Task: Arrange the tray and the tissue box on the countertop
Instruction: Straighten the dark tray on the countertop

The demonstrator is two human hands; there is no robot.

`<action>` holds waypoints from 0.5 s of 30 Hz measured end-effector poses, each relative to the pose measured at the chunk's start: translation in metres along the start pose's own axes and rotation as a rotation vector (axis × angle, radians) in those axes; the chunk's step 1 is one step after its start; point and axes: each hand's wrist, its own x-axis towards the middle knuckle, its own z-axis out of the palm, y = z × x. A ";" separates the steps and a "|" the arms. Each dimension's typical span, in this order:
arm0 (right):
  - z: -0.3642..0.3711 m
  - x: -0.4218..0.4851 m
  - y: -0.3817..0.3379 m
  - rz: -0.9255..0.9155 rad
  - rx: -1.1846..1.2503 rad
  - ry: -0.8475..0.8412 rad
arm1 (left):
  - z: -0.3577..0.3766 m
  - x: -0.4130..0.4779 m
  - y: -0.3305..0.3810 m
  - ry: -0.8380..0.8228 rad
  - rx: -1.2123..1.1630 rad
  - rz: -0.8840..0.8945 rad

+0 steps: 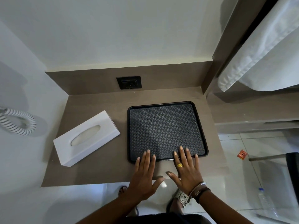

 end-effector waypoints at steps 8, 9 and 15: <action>0.006 0.001 -0.005 0.035 0.018 -0.061 | -0.002 0.001 -0.005 -0.076 0.010 -0.041; 0.006 0.002 -0.006 0.040 0.027 -0.067 | -0.003 0.003 -0.006 -0.080 0.012 -0.037; 0.003 0.023 -0.002 0.042 0.041 -0.087 | -0.012 0.021 -0.012 -0.100 0.013 -0.037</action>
